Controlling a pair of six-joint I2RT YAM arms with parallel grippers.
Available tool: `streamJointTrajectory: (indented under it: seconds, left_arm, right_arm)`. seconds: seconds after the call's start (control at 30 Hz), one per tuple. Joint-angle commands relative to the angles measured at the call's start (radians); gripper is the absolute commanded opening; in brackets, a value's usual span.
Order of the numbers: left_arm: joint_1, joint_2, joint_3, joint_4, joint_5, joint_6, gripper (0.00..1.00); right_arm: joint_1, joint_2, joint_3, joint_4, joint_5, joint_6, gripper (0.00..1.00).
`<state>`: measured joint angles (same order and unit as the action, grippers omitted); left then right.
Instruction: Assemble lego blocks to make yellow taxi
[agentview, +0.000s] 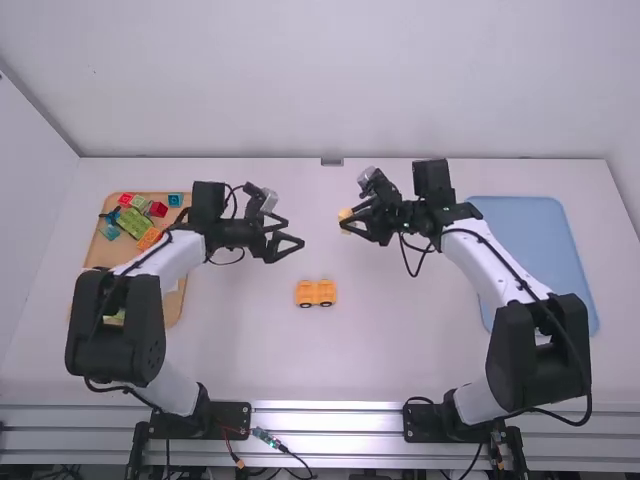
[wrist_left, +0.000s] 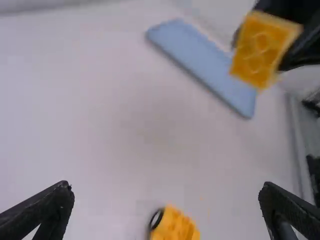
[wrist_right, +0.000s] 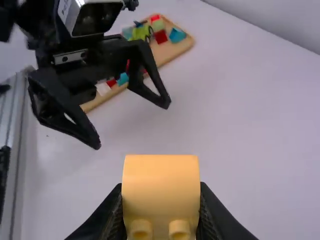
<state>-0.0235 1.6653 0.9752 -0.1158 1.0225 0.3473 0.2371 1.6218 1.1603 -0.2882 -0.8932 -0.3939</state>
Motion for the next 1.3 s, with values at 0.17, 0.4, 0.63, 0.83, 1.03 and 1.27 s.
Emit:
streamJointTrajectory:
  seconds: [0.17, 0.4, 0.63, 0.83, 1.03, 1.27]
  left_arm:
    - [-0.009, 0.003, 0.285, -0.555, -0.388, 0.642, 0.99]
    - [-0.01, 0.003, 0.393, -0.585, -0.706, 0.467, 0.99]
    - [0.113, -0.015, 0.393, -0.684, -0.454, 0.768, 0.99]
    - [0.314, -0.039, 0.393, -0.819, -0.146, 1.055, 0.99]
    - [0.516, -0.046, 0.377, -1.171, 0.04, 1.655, 0.99]
    - [0.531, -0.046, 0.33, -1.19, 0.035, 1.681, 0.99]
  right_arm:
    - [0.1, -0.018, 0.17, -0.238, 0.252, -0.144, 0.19]
    - [0.195, 0.031, 0.297, -0.468, 0.406, -0.278, 0.14]
    - [0.264, 0.173, 0.44, -0.636, 0.424, -0.415, 0.11]
    - [0.301, 0.28, 0.539, -0.732, 0.431, -0.479, 0.11]
    - [0.365, 0.391, 0.64, -0.785, 0.447, -0.506, 0.13]
    - [0.492, 0.51, 0.764, -0.802, 0.555, -0.48, 0.1]
